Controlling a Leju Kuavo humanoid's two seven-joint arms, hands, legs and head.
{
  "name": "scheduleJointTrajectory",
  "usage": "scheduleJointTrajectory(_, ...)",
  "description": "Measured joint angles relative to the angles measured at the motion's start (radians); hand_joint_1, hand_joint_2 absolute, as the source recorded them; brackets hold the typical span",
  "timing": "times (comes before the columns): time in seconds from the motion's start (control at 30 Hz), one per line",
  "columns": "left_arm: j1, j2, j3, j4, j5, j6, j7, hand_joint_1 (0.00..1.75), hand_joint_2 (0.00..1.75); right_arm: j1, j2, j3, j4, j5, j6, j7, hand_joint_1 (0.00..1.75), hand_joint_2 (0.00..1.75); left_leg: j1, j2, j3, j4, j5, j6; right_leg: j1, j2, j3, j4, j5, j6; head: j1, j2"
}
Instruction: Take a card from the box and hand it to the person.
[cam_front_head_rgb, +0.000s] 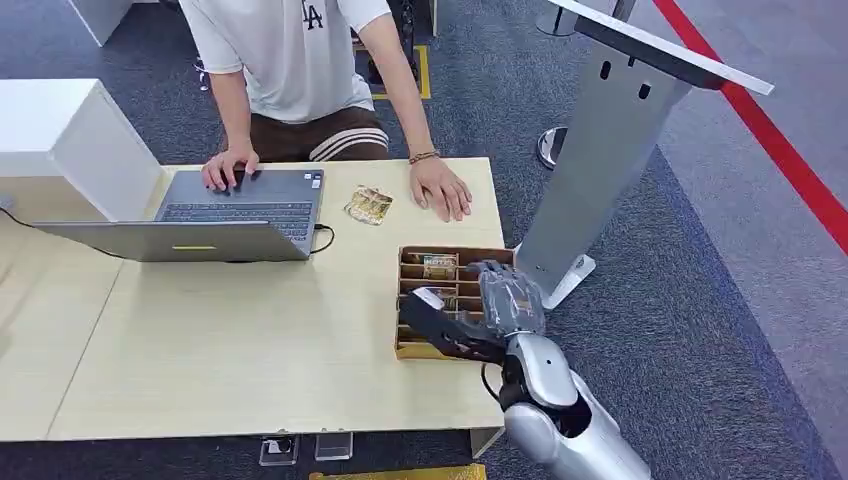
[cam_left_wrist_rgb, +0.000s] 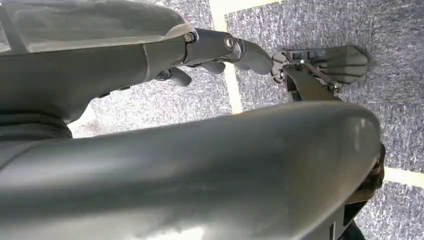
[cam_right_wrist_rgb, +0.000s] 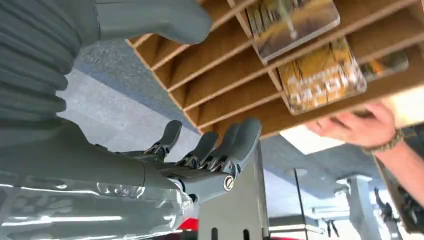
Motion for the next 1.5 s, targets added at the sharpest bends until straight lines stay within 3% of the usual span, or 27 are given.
scheduleJointTrajectory(0.03, 0.000, 0.000, 0.000, 0.000, -0.001, 0.000, 0.000, 0.00, 0.00, -0.001, 0.000, 0.001, 0.001, -0.002, 0.013, 0.002, 0.49, 1.75, 0.000, 0.000, 0.000, 0.000, 0.000, 0.000, 0.000, 0.000, 0.000, 0.000, 0.000, 0.000, 0.000, 0.000)
scheduleJointTrajectory(0.1, 0.000, 0.000, 0.000, 0.000, -0.003, 0.000, 0.000, 0.00, 0.00, -0.003, 0.000, 0.005, 0.005, -0.003, 0.035, 0.004, 0.54, 1.75, 0.000, 0.000, 0.000, 0.000, 0.000, 0.000, 0.000, 0.000, 0.000, 0.000, 0.000, 0.000, 0.000, 0.000)
scheduleJointTrajectory(0.4, -0.001, 0.000, 0.000, 0.000, -0.010, -0.005, 0.000, 0.00, 0.00, -0.058, 0.003, 0.043, 0.049, 0.002, 0.089, 0.009, 0.44, 1.75, 0.000, 0.000, 0.000, 0.000, 0.000, 0.000, 0.000, 0.000, 0.000, 0.000, 0.000, 0.000, 0.000, 0.000)
scheduleJointTrajectory(0.5, -0.001, 0.000, 0.000, 0.000, -0.013, -0.008, -0.001, 0.00, 0.00, -0.092, 0.006, 0.062, 0.077, -0.002, 0.103, 0.010, 0.52, 1.75, 0.000, 0.000, 0.000, 0.000, 0.000, 0.000, 0.000, 0.000, 0.000, 0.000, 0.000, 0.000, 0.000, 0.000)
scheduleJointTrajectory(0.97, 0.000, 0.000, 0.000, 0.000, -0.010, -0.010, -0.001, 0.00, 0.00, -0.171, 0.013, 0.128, 0.167, -0.067, 0.110, 0.007, 0.59, 1.75, 0.000, 0.000, 0.000, 0.000, 0.000, 0.000, 0.000, 0.000, 0.000, 0.000, 0.000, 0.000, 0.000, 0.000)
scheduleJointTrajectory(1.13, 0.000, 0.000, 0.000, 0.000, -0.008, -0.007, 0.002, 0.00, 0.00, -0.171, 0.010, 0.138, 0.167, -0.083, 0.097, 0.011, 0.80, 1.75, 0.000, 0.000, 0.000, 0.000, 0.000, 0.000, 0.000, 0.000, 0.000, 0.000, 0.000, 0.000, 0.000, 0.000)
scheduleJointTrajectory(1.17, 0.000, 0.000, 0.000, 0.000, -0.008, -0.007, 0.002, 0.00, 0.00, -0.170, 0.008, 0.139, 0.167, -0.083, 0.095, 0.011, 1.03, 1.75, 0.000, 0.000, 0.000, 0.000, 0.000, 0.000, 0.000, 0.000, 0.000, 0.000, 0.000, 0.000, 0.000, 0.000)
scheduleJointTrajectory(1.2, 0.000, 0.000, 0.000, 0.000, -0.008, -0.007, 0.002, 0.00, 0.00, -0.170, 0.007, 0.141, 0.167, -0.084, 0.095, 0.011, 1.08, 1.75, 0.000, 0.000, 0.000, 0.000, 0.000, 0.000, 0.000, 0.000, 0.000, 0.000, 0.000, 0.000, 0.000, 0.000)
scheduleJointTrajectory(1.37, 0.000, 0.000, 0.000, 0.000, -0.007, -0.006, 0.002, 0.00, 0.00, -0.170, 0.002, 0.148, 0.164, -0.086, 0.091, 0.012, 1.01, 1.75, 0.000, 0.000, 0.000, 0.000, 0.000, 0.000, 0.000, 0.000, 0.000, 0.000, 0.000, 0.000, 0.000, 0.000)
scheduleJointTrajectory(1.43, 0.000, 0.000, 0.000, 0.000, -0.006, -0.005, 0.002, 0.00, 0.00, -0.170, 0.001, 0.150, 0.163, -0.088, 0.091, 0.012, 1.10, 1.75, 0.000, 0.000, 0.000, 0.000, 0.000, 0.000, 0.000, 0.000, 0.000, 0.000, 0.000, 0.000, 0.000, 0.000)
scheduleJointTrajectory(1.5, 0.000, 0.000, 0.000, 0.000, -0.003, -0.002, 0.002, 0.00, 0.00, -0.170, 0.001, 0.152, 0.163, -0.093, 0.091, 0.012, 1.06, 1.75, 0.000, 0.000, 0.000, 0.000, 0.000, 0.000, 0.000, 0.000, 0.000, 0.000, 0.000, 0.000, 0.000, 0.000)
